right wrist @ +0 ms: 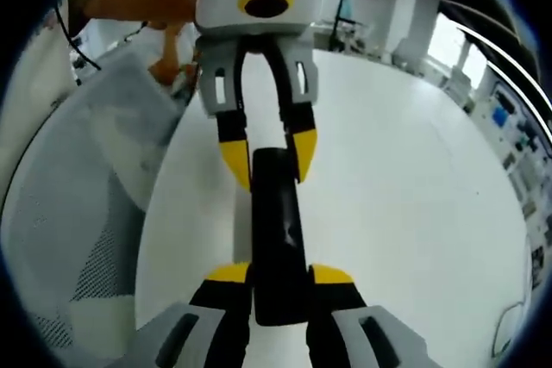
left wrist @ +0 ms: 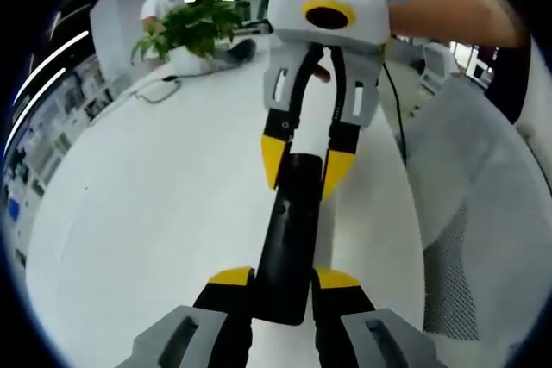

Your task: Press the specified remote control buttons in sequence, fully releasing each button before pressing the next.

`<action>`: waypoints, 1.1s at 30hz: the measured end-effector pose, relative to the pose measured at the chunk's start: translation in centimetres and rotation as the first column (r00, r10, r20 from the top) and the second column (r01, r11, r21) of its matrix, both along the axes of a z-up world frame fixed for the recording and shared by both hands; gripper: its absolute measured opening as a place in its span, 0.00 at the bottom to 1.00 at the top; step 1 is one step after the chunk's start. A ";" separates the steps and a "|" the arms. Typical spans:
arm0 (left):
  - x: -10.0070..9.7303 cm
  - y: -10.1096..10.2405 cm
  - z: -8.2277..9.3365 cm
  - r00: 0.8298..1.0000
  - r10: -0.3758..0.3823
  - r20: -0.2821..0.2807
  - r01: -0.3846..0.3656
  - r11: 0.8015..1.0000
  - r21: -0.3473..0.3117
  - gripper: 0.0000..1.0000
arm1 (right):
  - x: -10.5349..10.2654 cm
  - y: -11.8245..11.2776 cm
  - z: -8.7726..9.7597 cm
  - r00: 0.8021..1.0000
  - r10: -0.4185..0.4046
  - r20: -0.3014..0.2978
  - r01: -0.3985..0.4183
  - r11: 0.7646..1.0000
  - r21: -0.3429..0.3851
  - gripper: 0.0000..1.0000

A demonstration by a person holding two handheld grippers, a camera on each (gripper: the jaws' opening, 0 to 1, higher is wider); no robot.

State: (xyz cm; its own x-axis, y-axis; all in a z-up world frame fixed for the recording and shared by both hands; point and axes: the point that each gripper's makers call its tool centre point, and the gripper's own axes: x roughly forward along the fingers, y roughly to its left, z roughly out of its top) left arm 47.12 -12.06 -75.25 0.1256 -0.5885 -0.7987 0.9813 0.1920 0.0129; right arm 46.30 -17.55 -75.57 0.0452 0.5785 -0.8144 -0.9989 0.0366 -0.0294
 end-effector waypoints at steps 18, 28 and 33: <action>-1.7 0.4 -2.7 0.999 0.015 -0.032 -0.015 1.000 0.008 0.25 | -1.4 0.4 -2.5 0.999 0.011 -0.030 -0.012 1.000 -0.016 0.22; -1.9 0.6 -3.1 0.999 0.014 -0.041 -0.013 1.000 0.012 0.25 | -1.7 0.5 -3.0 0.999 0.007 -0.031 -0.008 1.000 -0.018 0.22; -1.9 0.6 -3.1 0.999 0.014 -0.039 -0.013 1.000 0.012 0.25 | -1.6 0.4 -3.0 1.000 0.004 -0.028 -0.004 1.000 -0.020 0.22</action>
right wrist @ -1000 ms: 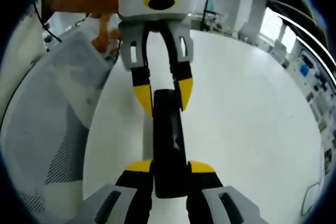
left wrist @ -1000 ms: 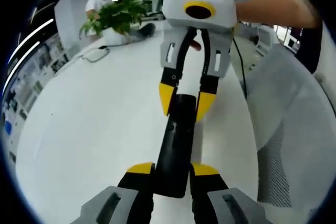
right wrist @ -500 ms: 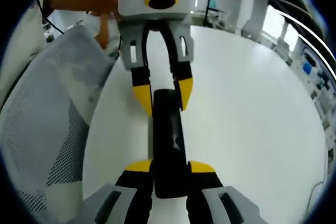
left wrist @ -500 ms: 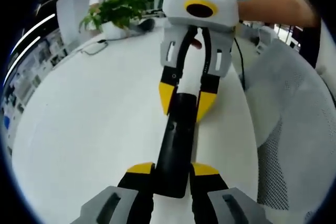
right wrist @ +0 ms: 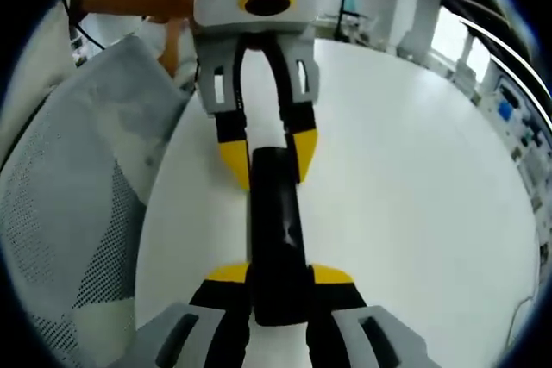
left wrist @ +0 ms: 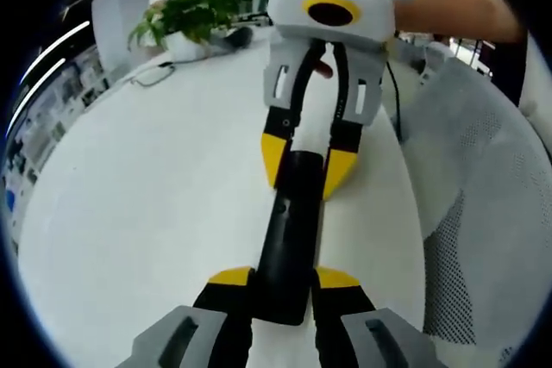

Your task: Press the specified remote control buttons in sequence, fully releasing each button before pressing the next.

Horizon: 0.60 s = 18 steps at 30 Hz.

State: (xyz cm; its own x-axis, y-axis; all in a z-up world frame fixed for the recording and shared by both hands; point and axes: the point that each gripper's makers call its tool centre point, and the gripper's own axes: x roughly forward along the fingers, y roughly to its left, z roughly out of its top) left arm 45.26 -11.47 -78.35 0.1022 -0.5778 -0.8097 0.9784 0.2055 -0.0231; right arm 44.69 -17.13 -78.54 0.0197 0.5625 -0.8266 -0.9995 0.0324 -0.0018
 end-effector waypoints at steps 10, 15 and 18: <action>0.2 0.1 -0.2 1.000 0.004 0.005 -0.004 1.000 -0.018 0.25 | 0.0 0.0 0.0 0.999 0.023 0.023 -0.022 1.000 -0.020 0.22; 0.2 0.1 -0.1 1.000 -0.018 0.014 0.019 1.000 -0.017 0.25 | 0.1 0.0 -0.1 1.000 0.013 0.018 -0.013 1.000 -0.023 0.22; 0.3 0.1 -0.1 1.000 -0.021 0.014 0.021 1.000 -0.018 0.25 | 0.1 0.0 0.0 1.000 0.007 0.018 -0.007 1.000 -0.020 0.22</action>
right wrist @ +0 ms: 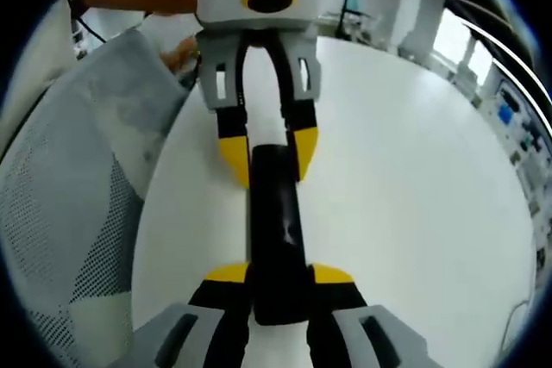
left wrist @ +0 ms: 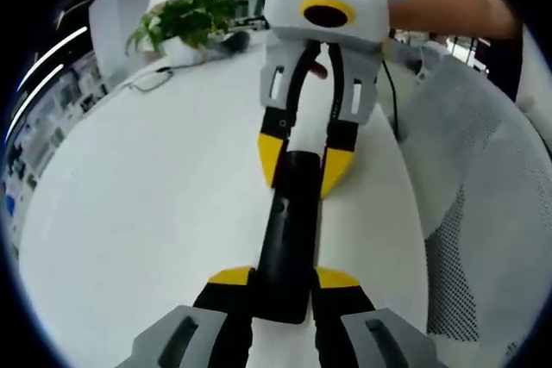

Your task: Press the specified remote control buttons in sequence, fully releasing each button before pressing the next.

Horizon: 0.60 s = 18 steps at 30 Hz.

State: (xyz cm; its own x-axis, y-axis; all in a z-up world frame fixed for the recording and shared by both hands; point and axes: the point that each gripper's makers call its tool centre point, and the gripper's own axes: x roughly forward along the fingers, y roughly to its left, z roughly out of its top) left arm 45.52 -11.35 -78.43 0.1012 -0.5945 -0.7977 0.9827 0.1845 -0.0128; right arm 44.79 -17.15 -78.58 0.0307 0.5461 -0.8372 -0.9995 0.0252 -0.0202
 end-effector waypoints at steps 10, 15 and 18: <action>0.1 0.1 -0.1 1.000 -0.024 0.009 0.024 1.000 -0.004 0.25 | 0.1 -0.2 0.0 1.000 -0.023 -0.003 0.023 1.000 0.006 0.23; 0.2 0.2 -0.2 0.999 -0.034 0.009 0.034 0.999 -0.006 0.24 | 0.3 -0.4 0.3 1.000 -0.030 -0.002 0.030 0.999 0.009 0.23; 0.1 0.1 -0.2 0.999 -0.042 0.010 0.042 0.999 -0.007 0.24 | 0.4 -0.4 0.8 0.999 -0.039 -0.003 0.039 0.999 0.022 0.24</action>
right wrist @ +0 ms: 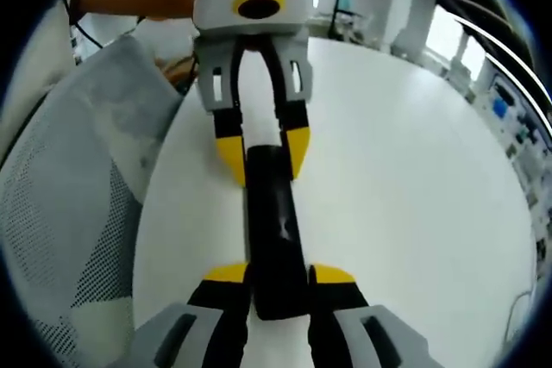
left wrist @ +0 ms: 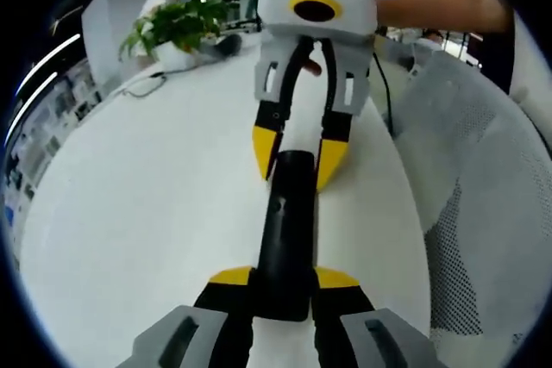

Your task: Press the specified remote control buttons in sequence, fully releasing each button before pressing the next.

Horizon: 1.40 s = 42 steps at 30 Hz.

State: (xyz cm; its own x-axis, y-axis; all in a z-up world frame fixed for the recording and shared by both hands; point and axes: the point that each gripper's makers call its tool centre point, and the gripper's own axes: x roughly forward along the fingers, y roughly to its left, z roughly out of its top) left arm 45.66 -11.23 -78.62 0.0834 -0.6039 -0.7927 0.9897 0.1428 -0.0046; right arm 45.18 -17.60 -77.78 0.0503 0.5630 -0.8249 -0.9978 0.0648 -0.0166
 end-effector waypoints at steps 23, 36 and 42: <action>0.0 0.0 0.0 0.999 -0.035 0.001 0.035 0.999 0.002 0.24 | 0.0 -2.4 2.2 0.999 0.044 0.020 -0.043 0.997 -0.064 0.00; -0.1 0.0 0.1 0.999 -0.045 -0.001 0.045 0.999 0.003 0.24 | -0.2 -2.8 1.6 0.992 0.121 0.021 -0.116 0.980 -0.163 0.00; -0.1 0.1 0.1 0.999 -0.046 -0.001 0.046 0.999 0.003 0.24 | -0.2 -2.7 1.3 0.987 0.158 0.020 -0.151 0.969 -0.196 0.00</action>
State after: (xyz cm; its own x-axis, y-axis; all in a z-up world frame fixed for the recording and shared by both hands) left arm 45.58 -11.12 -78.53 0.0555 -0.6049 -0.7944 0.9952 0.0975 -0.0048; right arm 45.00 -20.28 -76.44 0.0063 0.3961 -0.9182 -0.9939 -0.0983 -0.0492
